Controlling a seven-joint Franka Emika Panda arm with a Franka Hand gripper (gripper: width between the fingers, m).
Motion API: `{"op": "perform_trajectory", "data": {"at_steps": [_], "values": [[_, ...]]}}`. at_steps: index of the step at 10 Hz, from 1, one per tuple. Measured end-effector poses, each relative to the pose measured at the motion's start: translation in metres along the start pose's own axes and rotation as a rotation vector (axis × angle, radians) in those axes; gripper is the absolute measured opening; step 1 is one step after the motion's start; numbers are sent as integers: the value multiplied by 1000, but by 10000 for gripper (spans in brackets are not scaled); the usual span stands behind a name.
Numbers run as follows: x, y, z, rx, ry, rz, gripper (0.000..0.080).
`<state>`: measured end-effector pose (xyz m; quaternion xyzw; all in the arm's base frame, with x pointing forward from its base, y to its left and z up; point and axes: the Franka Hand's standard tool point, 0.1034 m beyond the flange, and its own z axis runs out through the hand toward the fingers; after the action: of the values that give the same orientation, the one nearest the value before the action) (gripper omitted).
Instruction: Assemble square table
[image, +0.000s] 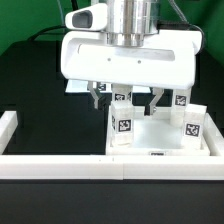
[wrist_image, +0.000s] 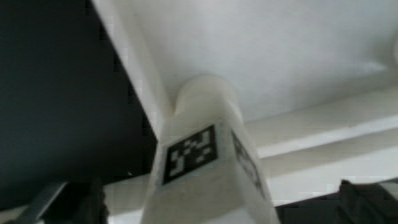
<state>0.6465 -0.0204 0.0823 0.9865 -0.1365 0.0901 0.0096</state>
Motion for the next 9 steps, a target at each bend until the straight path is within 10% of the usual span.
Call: {"op": "perform_trajectory", "data": {"at_steps": [9], "values": [[1,3,0,-51,-7,-483,627]]}}
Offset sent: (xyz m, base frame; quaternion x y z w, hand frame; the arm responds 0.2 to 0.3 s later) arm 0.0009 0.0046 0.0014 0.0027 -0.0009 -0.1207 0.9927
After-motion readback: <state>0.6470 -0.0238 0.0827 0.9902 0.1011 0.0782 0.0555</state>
